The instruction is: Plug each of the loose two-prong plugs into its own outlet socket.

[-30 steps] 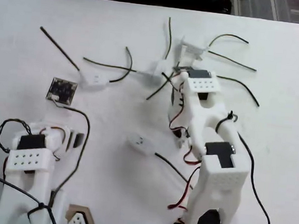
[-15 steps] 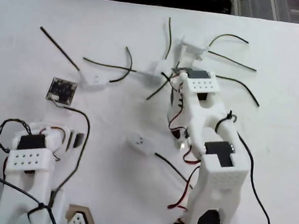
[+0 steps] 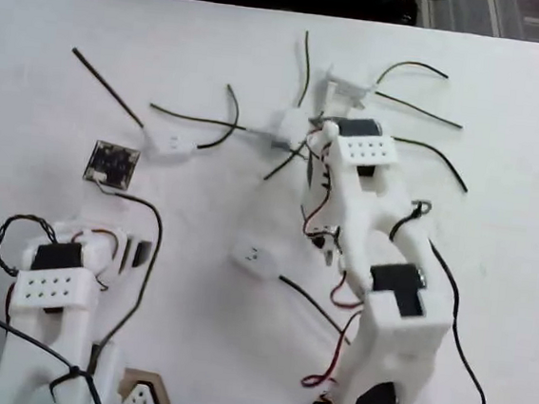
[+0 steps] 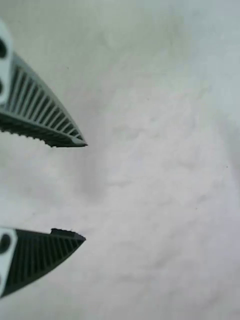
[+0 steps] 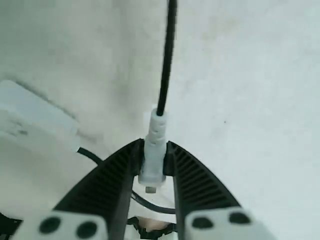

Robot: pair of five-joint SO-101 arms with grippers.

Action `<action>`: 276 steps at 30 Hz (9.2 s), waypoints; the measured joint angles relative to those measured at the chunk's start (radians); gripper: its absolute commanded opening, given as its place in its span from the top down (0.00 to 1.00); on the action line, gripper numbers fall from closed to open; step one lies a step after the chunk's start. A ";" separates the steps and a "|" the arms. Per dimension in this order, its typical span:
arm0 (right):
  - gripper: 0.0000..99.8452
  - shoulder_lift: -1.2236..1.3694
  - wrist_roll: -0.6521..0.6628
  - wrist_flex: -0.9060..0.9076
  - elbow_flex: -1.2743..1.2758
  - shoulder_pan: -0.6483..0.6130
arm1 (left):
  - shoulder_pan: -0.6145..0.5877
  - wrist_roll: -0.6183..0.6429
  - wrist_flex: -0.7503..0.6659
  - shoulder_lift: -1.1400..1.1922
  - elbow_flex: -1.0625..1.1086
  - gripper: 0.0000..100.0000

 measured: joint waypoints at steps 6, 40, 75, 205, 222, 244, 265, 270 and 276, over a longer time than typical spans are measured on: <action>0.98 -0.258 0.000 0.032 0.000 -0.077 | 0.000 0.000 0.000 0.000 -0.012 0.73; 0.98 -1.088 0.000 -0.690 0.806 -0.514 | 0.361 0.282 0.146 0.000 -0.463 0.73; 0.98 -1.094 -0.218 -0.974 0.947 0.008 | 0.361 0.189 0.311 -0.229 -0.377 0.68; 0.98 -1.094 -0.388 -1.168 0.999 0.345 | 0.374 -0.233 0.468 1.112 -1.112 0.71; 0.98 -1.094 -0.388 -1.168 0.999 0.336 | 0.361 -0.316 0.574 1.235 -1.280 0.71; 0.98 -1.094 -0.388 -1.168 0.999 0.336 | 0.486 -0.399 0.499 1.363 -1.372 0.79; 0.98 -1.094 -0.279 -1.135 1.028 0.146 | 0.431 -0.315 0.825 1.048 -1.536 0.79; 0.98 -1.094 -0.219 -1.080 1.028 -0.014 | 0.319 -0.278 0.723 0.779 -1.281 0.79; 0.98 -1.079 -0.149 -1.057 1.026 -0.215 | 0.149 -0.227 0.470 0.397 -0.844 0.79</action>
